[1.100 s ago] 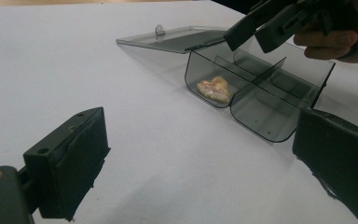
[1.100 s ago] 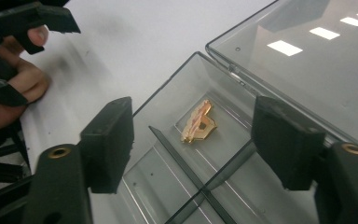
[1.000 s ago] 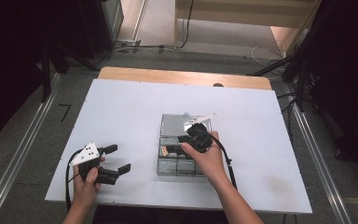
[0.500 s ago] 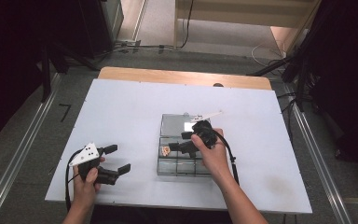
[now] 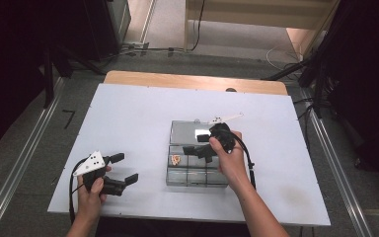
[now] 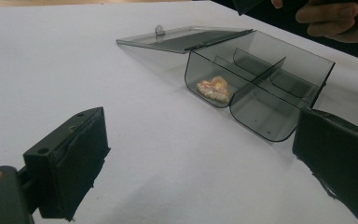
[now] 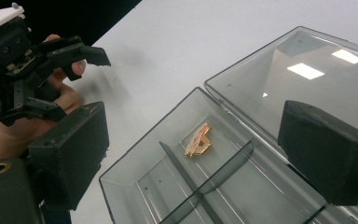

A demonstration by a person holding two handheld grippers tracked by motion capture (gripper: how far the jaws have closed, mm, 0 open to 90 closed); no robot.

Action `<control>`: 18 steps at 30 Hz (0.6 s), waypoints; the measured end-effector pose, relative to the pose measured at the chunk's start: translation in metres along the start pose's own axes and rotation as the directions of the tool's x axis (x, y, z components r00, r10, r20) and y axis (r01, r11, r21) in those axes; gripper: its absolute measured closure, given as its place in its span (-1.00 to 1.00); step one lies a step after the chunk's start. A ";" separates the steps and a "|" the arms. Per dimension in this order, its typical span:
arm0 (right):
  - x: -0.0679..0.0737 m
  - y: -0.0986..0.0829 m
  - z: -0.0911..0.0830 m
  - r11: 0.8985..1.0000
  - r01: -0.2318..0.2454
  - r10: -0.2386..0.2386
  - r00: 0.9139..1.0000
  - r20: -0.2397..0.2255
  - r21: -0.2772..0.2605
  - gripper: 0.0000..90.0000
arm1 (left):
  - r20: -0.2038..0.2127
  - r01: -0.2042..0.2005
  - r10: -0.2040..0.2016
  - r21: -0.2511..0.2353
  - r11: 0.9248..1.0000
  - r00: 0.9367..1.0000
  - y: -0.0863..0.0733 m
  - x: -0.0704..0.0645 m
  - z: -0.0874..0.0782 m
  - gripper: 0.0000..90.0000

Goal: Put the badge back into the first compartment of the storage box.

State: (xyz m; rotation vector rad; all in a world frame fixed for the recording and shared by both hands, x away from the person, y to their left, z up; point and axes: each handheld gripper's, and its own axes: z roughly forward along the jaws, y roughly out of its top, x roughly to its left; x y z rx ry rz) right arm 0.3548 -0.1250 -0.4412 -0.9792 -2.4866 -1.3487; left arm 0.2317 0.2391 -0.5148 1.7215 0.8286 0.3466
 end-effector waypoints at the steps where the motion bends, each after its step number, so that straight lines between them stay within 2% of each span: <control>1: -0.001 0.000 -0.001 1.000 -0.001 0.001 1.000 0.003 0.001 -0.84 | -0.001 0.001 -0.001 0.001 1.000 1.000 0.000 0.000 0.000 -0.95; 18: -0.018 0.007 -0.019 0.999 -0.026 0.028 0.998 0.056 -0.037 -0.84 | -0.002 0.002 -0.002 -0.001 1.000 1.000 0.000 0.000 0.000 -0.95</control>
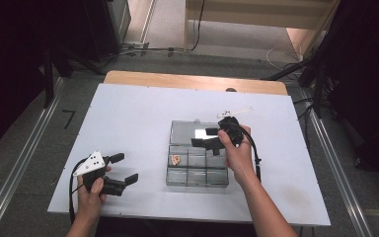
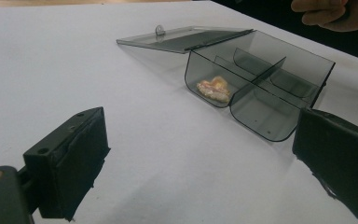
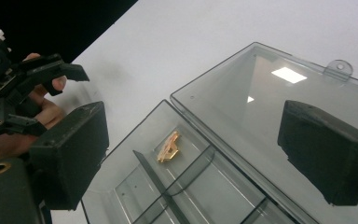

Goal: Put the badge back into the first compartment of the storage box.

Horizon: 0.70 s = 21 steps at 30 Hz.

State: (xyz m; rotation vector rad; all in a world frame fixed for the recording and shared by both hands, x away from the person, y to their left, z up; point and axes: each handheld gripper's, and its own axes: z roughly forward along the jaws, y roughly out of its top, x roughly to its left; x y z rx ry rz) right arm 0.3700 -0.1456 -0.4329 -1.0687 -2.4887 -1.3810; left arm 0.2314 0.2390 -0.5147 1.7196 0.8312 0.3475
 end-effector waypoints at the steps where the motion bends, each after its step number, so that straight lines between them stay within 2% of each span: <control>1: -0.001 0.000 -0.001 1.000 -0.003 0.003 1.000 0.003 -0.002 -0.84 | 0.000 0.000 0.000 0.000 1.000 1.000 0.000 0.000 0.000 -0.95; 21: -0.028 -0.002 -0.016 0.998 -0.057 0.058 0.996 0.070 -0.020 -0.84 | -0.001 -0.001 0.001 -0.001 1.000 1.000 0.000 0.000 0.000 -0.95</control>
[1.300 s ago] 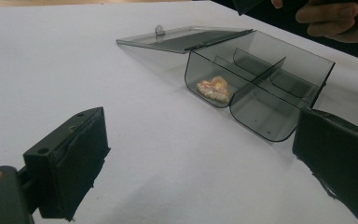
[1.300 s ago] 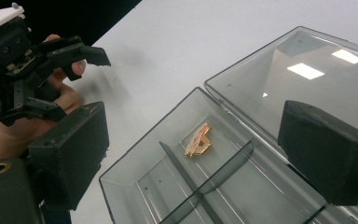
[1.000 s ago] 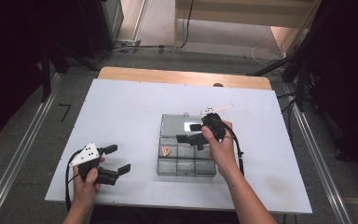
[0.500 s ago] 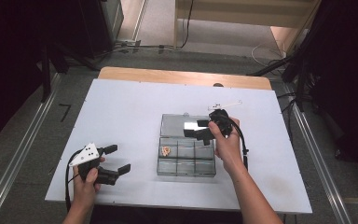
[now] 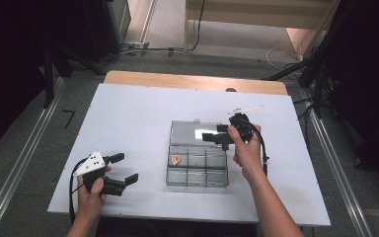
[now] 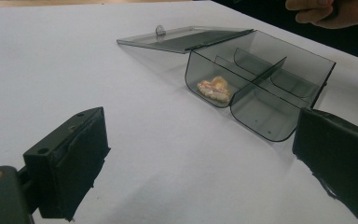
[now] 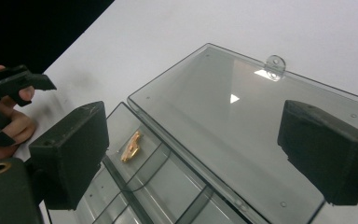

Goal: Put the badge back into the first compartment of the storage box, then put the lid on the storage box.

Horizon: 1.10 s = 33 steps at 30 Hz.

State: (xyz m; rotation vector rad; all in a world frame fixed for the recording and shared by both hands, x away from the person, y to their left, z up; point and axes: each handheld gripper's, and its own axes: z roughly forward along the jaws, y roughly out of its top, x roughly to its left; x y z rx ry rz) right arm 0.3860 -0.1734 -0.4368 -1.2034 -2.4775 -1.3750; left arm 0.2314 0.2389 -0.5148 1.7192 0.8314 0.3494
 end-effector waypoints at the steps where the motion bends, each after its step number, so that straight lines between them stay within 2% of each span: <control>1: -0.002 0.000 -0.001 1.000 -0.003 0.003 1.000 0.004 -0.004 -0.84 | 0.000 0.000 0.000 0.000 1.000 1.000 0.000 0.000 0.000 -0.95; 11: -0.019 -0.002 -0.005 0.999 -0.051 0.051 0.998 0.024 -0.002 -0.84 | -0.001 -0.002 0.002 0.006 1.000 1.000 0.000 0.000 0.000 -0.95; 22: -0.039 -0.008 -0.005 0.994 -0.112 0.112 0.993 0.048 0.004 -0.82 | -0.005 -0.001 0.001 0.006 1.000 1.000 0.000 0.000 0.000 -0.95; 28: -0.046 -0.016 -0.002 0.988 -0.155 0.155 0.987 0.038 0.009 -0.72 | -0.009 -0.001 0.001 0.008 1.000 1.000 0.000 0.000 0.001 -0.95; 33: -0.052 -0.025 0.002 0.980 -0.200 0.199 0.978 0.058 0.014 -0.59 | -0.008 -0.001 0.001 0.006 1.000 1.000 0.000 0.000 0.001 -0.95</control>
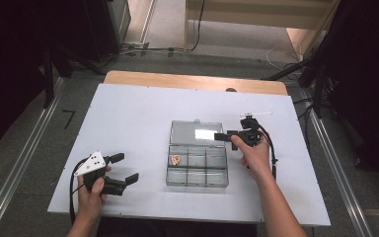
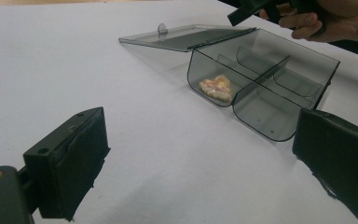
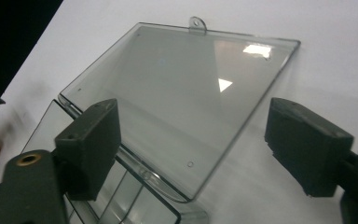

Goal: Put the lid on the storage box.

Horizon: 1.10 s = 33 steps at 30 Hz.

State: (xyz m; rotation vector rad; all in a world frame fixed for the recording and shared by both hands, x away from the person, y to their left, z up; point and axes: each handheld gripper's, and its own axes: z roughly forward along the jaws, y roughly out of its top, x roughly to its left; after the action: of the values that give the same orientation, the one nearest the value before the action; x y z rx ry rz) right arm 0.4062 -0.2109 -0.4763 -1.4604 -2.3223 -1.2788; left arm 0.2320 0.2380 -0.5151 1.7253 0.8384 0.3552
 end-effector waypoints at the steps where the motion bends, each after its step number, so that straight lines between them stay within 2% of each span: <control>1: -0.002 -0.002 0.001 1.000 -0.011 0.011 1.000 -0.004 0.003 -0.57 | 0.000 0.000 0.000 0.002 1.000 1.000 0.000 0.000 0.000 -0.95; 4: -0.005 -0.008 0.004 0.999 -0.038 0.038 0.999 -0.002 0.005 -0.50 | -0.001 0.002 -0.002 0.002 1.000 1.000 0.000 0.000 0.000 -0.95; 9: -0.009 -0.016 0.011 0.997 -0.071 0.071 0.997 0.029 0.010 -0.36 | -0.004 0.001 -0.001 0.005 1.000 1.000 0.000 -0.001 0.000 -0.95; 11: -0.011 -0.019 0.011 0.995 -0.095 0.095 0.995 0.013 -0.015 -0.26 | -0.006 -0.001 0.001 0.006 1.000 1.000 0.000 -0.001 0.001 -0.95; 13: -0.012 -0.021 0.010 0.992 -0.120 0.120 0.993 0.020 -0.035 -0.20 | -0.014 -0.002 0.002 0.009 1.000 1.000 0.000 -0.001 0.001 -0.95; 16: -0.012 -0.023 0.009 0.991 -0.124 0.125 0.992 0.005 -0.054 -0.11 | -0.019 -0.006 0.006 0.017 1.000 1.000 0.000 -0.001 0.001 -0.95; 19: -0.012 -0.024 0.009 0.990 -0.134 0.133 0.991 -0.014 -0.044 -0.07 | -0.026 -0.006 0.006 0.021 1.000 1.000 0.000 -0.002 0.002 -0.95; 22: -0.012 -0.024 0.010 0.990 -0.138 0.136 0.990 -0.041 -0.034 -0.03 | -0.059 -0.017 0.019 0.039 0.999 0.998 0.001 -0.003 0.004 -0.95; 27: -0.008 -0.026 0.013 0.991 -0.125 0.123 0.991 -0.050 -0.045 0.01 | -0.118 0.004 0.003 0.066 0.998 0.993 0.004 -0.003 0.005 -0.92; 30: -0.009 -0.025 0.015 0.989 -0.139 0.136 0.989 -0.063 -0.048 0.01 | -0.112 0.027 -0.020 0.060 0.998 0.994 0.006 -0.004 0.005 -0.92; 33: -0.011 -0.026 0.016 0.989 -0.143 0.139 0.987 -0.080 -0.045 0.02 | -0.111 0.030 -0.022 0.069 0.997 0.994 0.009 -0.007 0.009 -0.92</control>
State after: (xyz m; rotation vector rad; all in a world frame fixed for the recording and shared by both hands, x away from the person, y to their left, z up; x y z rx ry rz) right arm 0.3969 -0.2119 -0.5068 -1.5323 -2.1121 -1.3386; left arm 0.2360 0.2255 -0.5083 1.7709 0.9631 0.4103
